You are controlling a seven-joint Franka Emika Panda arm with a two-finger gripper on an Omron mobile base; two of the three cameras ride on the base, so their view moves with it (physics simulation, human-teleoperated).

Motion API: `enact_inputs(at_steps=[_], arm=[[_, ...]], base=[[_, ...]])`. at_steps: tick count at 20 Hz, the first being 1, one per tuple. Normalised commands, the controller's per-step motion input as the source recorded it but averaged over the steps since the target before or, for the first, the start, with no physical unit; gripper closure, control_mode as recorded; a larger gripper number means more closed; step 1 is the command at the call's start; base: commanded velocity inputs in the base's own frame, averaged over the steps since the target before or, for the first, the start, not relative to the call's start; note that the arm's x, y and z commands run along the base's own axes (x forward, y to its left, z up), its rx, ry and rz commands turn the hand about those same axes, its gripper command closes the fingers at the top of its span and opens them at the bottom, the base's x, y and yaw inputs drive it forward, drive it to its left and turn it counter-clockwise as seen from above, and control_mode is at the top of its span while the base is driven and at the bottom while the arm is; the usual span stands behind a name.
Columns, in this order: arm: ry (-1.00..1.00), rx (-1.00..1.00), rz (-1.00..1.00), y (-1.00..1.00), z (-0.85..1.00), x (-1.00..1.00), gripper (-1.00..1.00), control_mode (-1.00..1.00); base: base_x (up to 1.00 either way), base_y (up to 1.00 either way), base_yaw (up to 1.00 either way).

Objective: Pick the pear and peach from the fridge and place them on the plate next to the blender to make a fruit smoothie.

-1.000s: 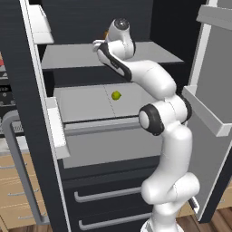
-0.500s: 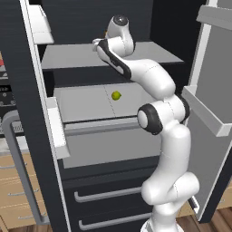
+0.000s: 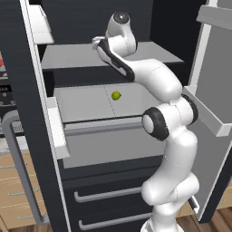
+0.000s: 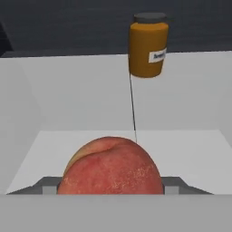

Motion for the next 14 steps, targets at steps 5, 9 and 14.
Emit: enact_inputs(at_steps=[5,9,14], arm=[[-0.6,0.0,0.02,0.0,0.0,-1.0,1.0,-1.0],[-0.33,0.04,0.0,0.0,0.36,-1.0,1.0,-1.0],[0.01,0.15,0.0,-0.08,0.51,-1.0,1.0,-1.0]], base=[[0.0,0.0,0.0],[0.0,0.0,0.0],[0.0,0.0,0.0]])
